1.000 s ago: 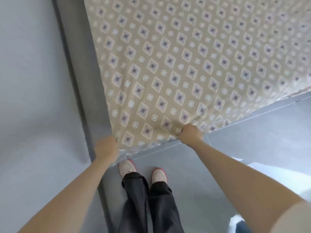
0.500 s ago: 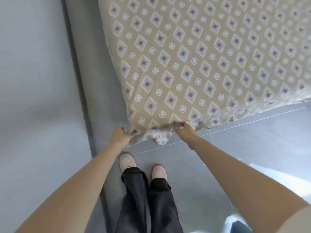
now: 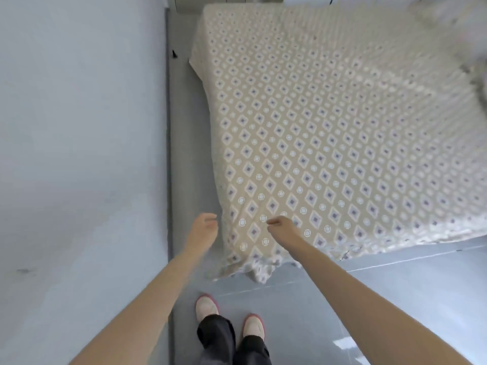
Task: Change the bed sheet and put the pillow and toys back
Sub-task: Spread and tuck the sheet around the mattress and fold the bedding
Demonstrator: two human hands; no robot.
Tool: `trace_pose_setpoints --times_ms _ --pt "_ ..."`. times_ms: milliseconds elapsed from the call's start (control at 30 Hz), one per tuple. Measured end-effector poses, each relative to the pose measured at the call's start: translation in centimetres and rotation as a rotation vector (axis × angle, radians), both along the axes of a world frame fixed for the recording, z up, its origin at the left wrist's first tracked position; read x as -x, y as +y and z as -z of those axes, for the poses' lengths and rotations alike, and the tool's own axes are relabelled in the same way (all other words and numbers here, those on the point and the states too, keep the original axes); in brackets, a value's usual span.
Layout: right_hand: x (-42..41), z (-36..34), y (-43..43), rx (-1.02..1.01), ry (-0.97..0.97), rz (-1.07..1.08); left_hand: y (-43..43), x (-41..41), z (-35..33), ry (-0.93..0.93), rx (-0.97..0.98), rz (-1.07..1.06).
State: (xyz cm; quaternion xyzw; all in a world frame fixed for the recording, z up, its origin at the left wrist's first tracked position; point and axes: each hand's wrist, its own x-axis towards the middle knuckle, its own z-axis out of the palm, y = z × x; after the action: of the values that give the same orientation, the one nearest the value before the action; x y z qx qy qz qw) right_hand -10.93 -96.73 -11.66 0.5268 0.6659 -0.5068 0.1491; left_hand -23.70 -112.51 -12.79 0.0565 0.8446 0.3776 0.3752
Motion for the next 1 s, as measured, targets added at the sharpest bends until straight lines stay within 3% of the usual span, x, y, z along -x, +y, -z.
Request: trace_pose_setpoints --times_ms 133,333,467,733,1000 --pt "4.6 -7.3 0.5 -0.047 0.135 0.016 -0.6 3.9 -8.1 0.047 -0.158 -0.095" --pt "12.5 -17.0 0.9 -0.169 0.346 0.027 -1.4 10.5 -19.5 0.193 -0.279 -0.074" --pt "16.9 -21.9 0.8 -0.206 0.436 0.019 -1.3 13.7 -25.2 0.194 -0.354 -0.107" --pt "24.9 -27.2 3.1 -0.255 0.547 -0.003 1.8 18.8 -30.3 0.173 -0.492 -0.166" --pt "33.3 -27.5 8.3 -0.246 0.663 0.003 7.3 27.2 -31.1 0.163 -0.555 -0.236"
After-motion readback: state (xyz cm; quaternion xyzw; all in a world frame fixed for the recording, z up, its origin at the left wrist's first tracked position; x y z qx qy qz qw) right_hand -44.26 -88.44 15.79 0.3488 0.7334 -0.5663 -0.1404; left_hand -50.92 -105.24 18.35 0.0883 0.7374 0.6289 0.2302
